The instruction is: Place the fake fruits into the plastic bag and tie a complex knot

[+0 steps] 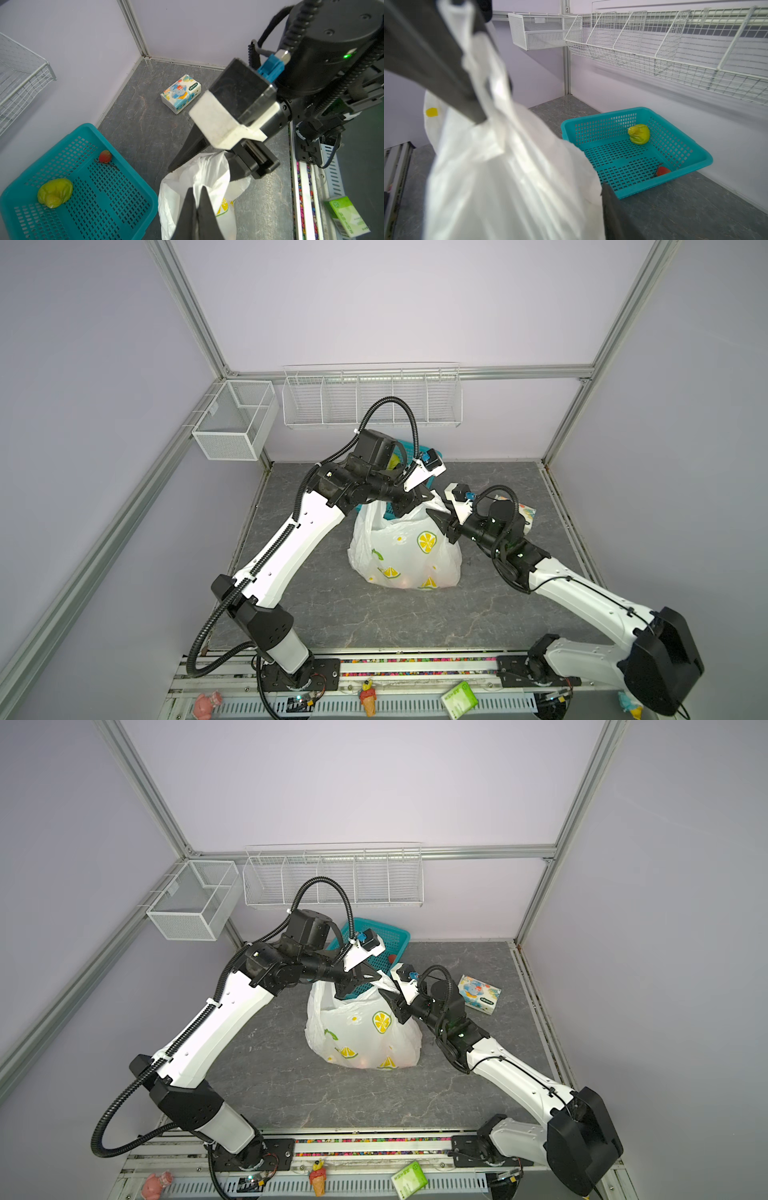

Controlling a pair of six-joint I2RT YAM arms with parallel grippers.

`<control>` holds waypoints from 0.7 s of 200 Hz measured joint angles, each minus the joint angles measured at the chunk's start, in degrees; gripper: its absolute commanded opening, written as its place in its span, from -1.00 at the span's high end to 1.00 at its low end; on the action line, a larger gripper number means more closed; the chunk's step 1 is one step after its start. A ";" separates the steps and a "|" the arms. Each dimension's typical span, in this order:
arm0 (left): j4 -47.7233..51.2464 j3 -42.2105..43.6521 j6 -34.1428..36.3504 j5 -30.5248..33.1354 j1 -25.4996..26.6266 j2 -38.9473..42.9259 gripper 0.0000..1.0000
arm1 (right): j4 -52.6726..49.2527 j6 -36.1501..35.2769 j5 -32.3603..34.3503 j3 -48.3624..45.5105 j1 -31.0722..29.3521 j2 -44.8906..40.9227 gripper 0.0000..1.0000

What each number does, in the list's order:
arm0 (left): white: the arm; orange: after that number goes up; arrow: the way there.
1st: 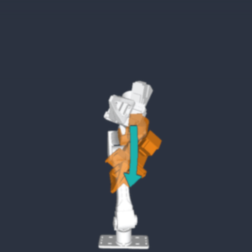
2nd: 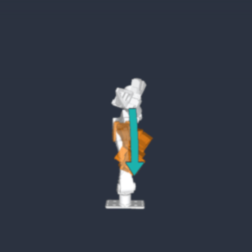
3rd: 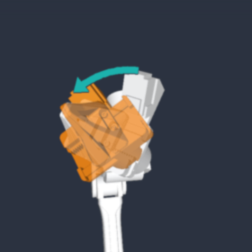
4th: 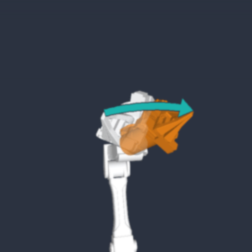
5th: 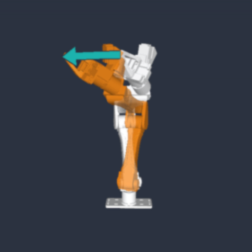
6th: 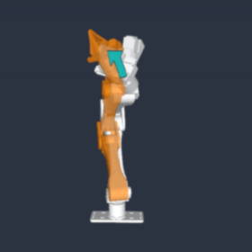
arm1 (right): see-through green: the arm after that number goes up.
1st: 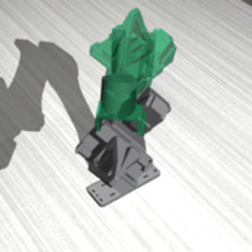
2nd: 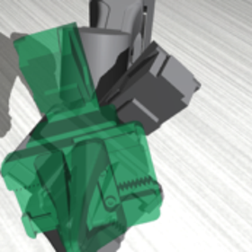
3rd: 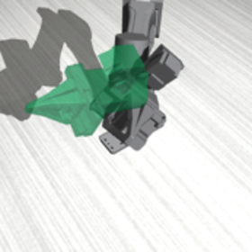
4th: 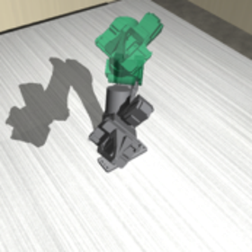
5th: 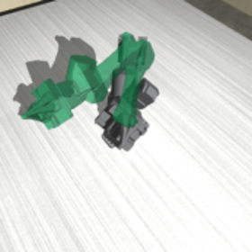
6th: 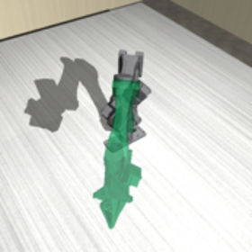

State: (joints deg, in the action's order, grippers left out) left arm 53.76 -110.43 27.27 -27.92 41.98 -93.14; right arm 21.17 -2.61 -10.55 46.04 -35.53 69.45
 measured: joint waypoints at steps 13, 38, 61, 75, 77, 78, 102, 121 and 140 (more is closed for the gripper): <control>-0.42 0.02 -1.11 1.14 0.55 0.37 1.00 | -0.39 -0.24 2.86 0.02 -1.46 -0.42 -0.59; -1.38 0.02 -4.48 2.84 1.14 1.14 1.00 | -0.39 -1.05 10.51 0.55 -5.38 -0.59 -0.75; -1.68 0.02 -7.85 3.96 1.16 1.40 1.00 | 0.59 -1.07 18.84 2.08 -7.76 0.50 -0.76; -1.70 0.02 -9.81 4.28 1.16 1.40 1.00 | 2.69 -1.01 23.89 2.84 -8.70 2.03 -0.75; -1.70 0.02 -10.10 4.35 1.16 1.40 1.00 | 3.04 -1.01 24.63 2.99 -8.85 2.34 -0.74; -1.70 0.02 -10.21 4.37 1.16 1.40 1.00 | 3.15 -1.01 24.85 3.04 -8.92 2.45 -0.73; -1.68 0.02 -13.33 4.74 1.16 1.40 1.00 | 6.86 -0.59 31.58 4.55 -9.90 5.81 -0.70; -1.73 0.02 -15.72 4.76 1.14 1.40 1.00 | 10.60 -0.33 36.20 5.46 -10.27 8.68 -0.66; -2.05 0.02 -18.34 3.93 0.63 1.40 1.00 | 13.81 -0.07 40.74 6.12 -10.49 11.54 -0.53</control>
State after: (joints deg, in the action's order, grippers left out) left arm 51.70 -110.41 8.93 -23.99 42.61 -91.74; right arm 34.98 -2.68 30.20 52.16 -46.02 80.99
